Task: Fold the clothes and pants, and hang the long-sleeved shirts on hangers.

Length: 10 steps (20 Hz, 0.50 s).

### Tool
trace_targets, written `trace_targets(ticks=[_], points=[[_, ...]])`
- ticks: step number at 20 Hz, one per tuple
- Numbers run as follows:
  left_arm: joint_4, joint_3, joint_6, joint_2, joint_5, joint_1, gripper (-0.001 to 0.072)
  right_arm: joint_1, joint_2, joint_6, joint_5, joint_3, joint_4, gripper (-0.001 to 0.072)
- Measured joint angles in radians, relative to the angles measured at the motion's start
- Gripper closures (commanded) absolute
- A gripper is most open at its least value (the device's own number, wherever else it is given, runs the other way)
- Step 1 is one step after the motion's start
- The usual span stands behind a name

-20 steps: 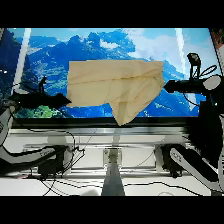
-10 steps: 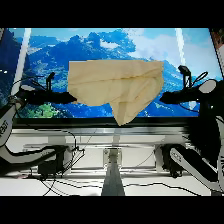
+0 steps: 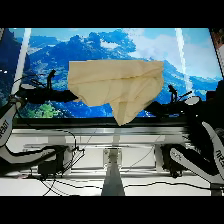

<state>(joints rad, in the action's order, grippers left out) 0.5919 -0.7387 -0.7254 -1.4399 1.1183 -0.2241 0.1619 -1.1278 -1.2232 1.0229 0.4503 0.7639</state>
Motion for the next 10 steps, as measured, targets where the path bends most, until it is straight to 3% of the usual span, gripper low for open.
trace_targets(ticks=[5, 10], points=[[-0.003, 0.0, 0.0, 0.0, 0.0, 0.0, 0.0693, 0.0, -0.095, 0.007, -0.016, 0.026, -0.041, 0.0228], [-0.003, 0.0, 0.0, 0.0, 0.0, 0.0, 0.0693, -0.001, -0.145, 0.011, -0.039, 0.074, -0.039, 0.0289]])
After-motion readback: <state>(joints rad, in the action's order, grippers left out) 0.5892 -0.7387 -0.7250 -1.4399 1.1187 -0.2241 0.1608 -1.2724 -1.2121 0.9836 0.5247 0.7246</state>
